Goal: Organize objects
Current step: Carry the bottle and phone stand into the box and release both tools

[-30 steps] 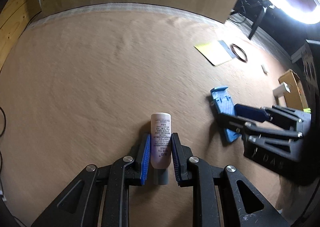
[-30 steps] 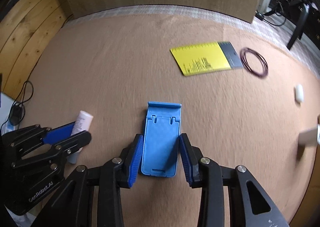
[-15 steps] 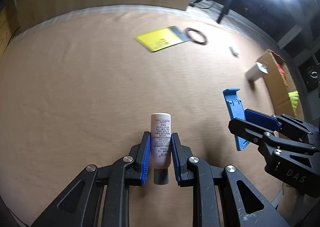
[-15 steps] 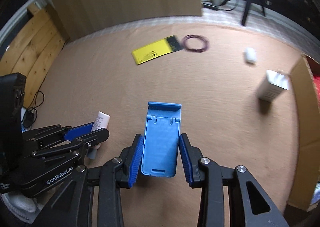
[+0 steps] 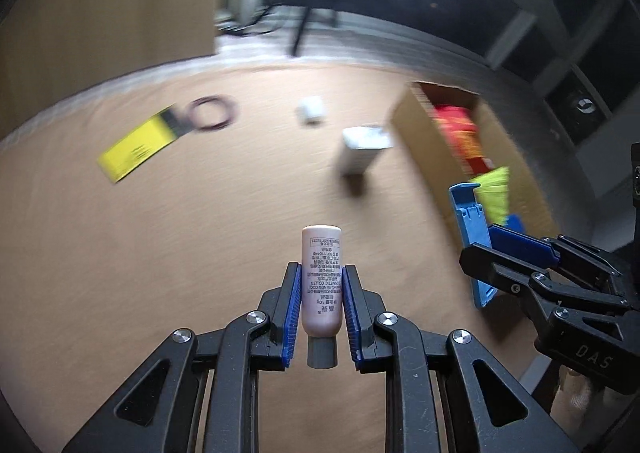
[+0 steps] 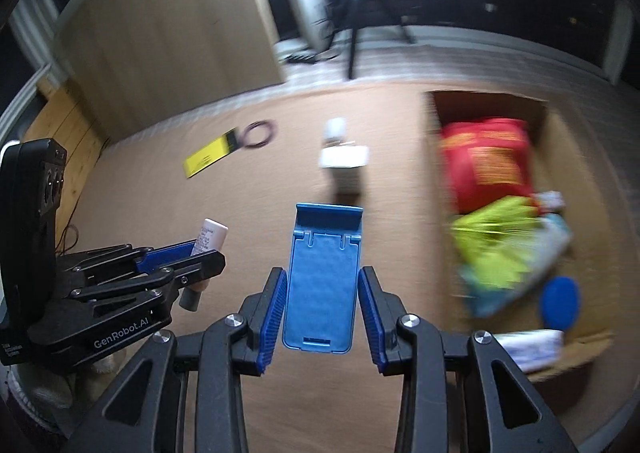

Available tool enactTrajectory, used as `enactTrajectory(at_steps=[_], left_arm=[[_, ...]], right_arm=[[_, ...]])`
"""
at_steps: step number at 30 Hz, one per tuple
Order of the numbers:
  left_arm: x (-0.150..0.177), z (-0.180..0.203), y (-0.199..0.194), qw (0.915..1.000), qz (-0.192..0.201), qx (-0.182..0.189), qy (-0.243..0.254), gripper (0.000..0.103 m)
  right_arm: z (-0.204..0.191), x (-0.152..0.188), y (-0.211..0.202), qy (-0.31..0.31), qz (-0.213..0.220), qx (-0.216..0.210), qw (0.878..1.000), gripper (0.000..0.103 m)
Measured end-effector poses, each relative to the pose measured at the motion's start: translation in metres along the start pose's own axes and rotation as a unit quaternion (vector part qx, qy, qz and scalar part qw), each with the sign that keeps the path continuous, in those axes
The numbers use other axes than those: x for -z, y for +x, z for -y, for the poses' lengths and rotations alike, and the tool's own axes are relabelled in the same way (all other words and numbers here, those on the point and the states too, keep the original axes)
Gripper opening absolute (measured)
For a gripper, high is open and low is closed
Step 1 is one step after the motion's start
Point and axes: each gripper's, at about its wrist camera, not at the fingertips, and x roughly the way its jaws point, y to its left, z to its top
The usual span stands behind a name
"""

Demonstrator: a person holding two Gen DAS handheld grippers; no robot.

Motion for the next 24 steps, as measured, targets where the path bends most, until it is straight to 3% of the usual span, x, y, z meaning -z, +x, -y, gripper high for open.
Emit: enactTrajectory(at_steps=[13, 24], left_arm=[[-0.043, 0.141, 0.039, 0.9945, -0.002, 0.055, 0.088, 0.022], [-0.055, 0.179, 0.062, 0.9914, -0.01, 0.063, 0.114, 0.022]], right_arm=[[0.116, 0.006, -0.039, 0.078, 0.026, 0.054, 0.995, 0.034], [0.152, 0.012, -0.04, 0.098, 0.026, 0.062, 0.993, 0.034]])
